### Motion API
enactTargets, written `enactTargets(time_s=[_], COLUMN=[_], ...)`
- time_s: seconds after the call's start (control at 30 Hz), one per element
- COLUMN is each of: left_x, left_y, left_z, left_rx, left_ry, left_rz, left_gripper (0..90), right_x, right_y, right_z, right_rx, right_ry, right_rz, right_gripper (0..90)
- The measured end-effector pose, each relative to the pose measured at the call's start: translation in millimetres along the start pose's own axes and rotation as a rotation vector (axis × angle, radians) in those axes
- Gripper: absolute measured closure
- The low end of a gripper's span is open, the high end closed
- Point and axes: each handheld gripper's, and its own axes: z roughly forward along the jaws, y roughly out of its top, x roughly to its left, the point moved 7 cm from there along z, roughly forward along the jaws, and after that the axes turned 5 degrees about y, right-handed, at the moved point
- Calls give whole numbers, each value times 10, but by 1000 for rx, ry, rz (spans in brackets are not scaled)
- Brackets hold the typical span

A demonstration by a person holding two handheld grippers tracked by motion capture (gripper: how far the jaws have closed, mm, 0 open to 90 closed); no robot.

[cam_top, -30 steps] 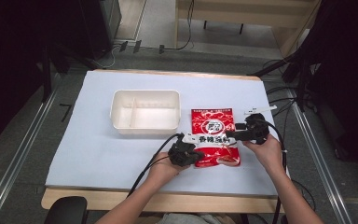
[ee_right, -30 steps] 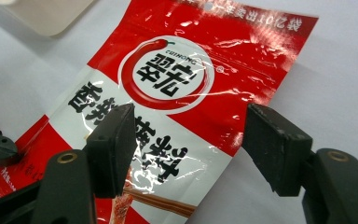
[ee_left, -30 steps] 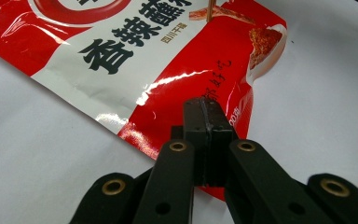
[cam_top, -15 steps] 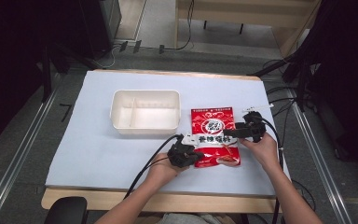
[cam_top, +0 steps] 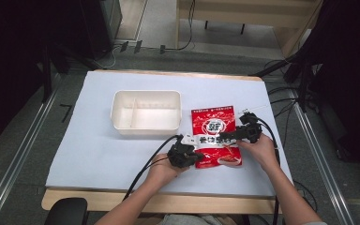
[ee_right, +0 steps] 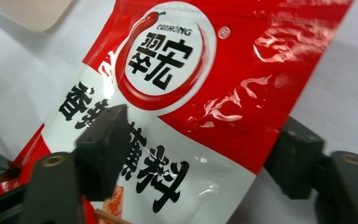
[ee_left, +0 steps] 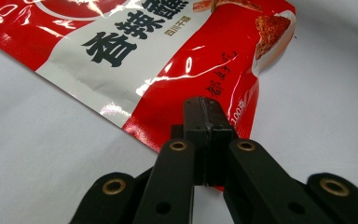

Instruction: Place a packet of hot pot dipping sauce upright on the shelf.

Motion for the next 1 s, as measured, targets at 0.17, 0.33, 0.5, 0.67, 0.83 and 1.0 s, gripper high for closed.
enactTargets(time_s=[0.17, 0.33, 0.5, 0.67, 0.83, 1.0], left_x=[1, 5, 11, 14, -2, 22], left_y=[1, -3, -7, -7, 0, -9], left_z=[4, 2, -2, -4, -23, -119], left_rx=[-4, -3, 1, 0, 11, 41], left_ry=[-2, -2, -1, -1, -78, -45], left_rz=[-5, 2, 1, -13, -59, -34], left_gripper=[900, 900, 900, 900, 723, 629], right_x=[70, 189, 356, 400, 410, 426], right_y=[-11, 58, 51, 148, 148, 173], right_z=[6, 4, 161, 69, 60, 3], right_rx=[27, 26, 105, 30, 32, 21], right_ry=[34, 38, -2, -37, -41, -22], right_rz=[8, -29, -104, -129, -133, -113], right_gripper=[379, 531, 658, 900, 900, 900])
